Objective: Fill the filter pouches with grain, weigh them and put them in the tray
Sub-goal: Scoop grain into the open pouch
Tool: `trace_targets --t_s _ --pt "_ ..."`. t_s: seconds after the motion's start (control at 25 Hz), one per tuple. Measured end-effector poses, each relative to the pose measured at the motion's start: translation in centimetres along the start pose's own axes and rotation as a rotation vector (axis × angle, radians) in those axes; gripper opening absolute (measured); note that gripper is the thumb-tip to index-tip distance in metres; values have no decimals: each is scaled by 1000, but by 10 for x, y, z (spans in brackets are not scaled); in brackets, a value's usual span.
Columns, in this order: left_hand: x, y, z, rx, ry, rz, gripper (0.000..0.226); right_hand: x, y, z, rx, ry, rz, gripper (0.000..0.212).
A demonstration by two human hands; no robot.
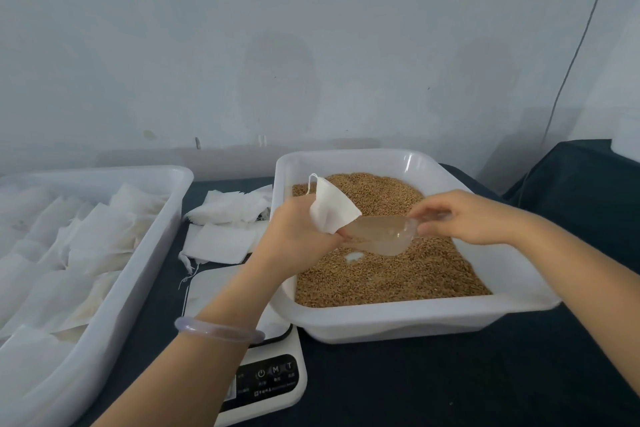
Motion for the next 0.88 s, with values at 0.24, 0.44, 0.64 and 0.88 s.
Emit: trace_targets --t_s 0.24,0.44,0.64,0.88 --pt "1 0 -3 -29 -22 -99 54 -11 -39 -8 189 -52 17 19" --pt "1 0 -3 -75 -49 -125 97 -18 -76 -23 295 -91 87 22" --pt "5 0 -6 -174 -64 -353 78 -34 -83 -27 307 -164 33 26" --pt "13 -4 -8 -359 -6 -376 31 -50 -86 -26 317 -226 -38 29"
Point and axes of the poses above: each hand's wrist, its own z-axis towards the middle knuckle, its own y-axis out of the palm, x = y × z, the point moved 4 cm from there along z, towards the middle knuckle, and after that the axes turned 5 degrees about y, right-handed, at the moved point
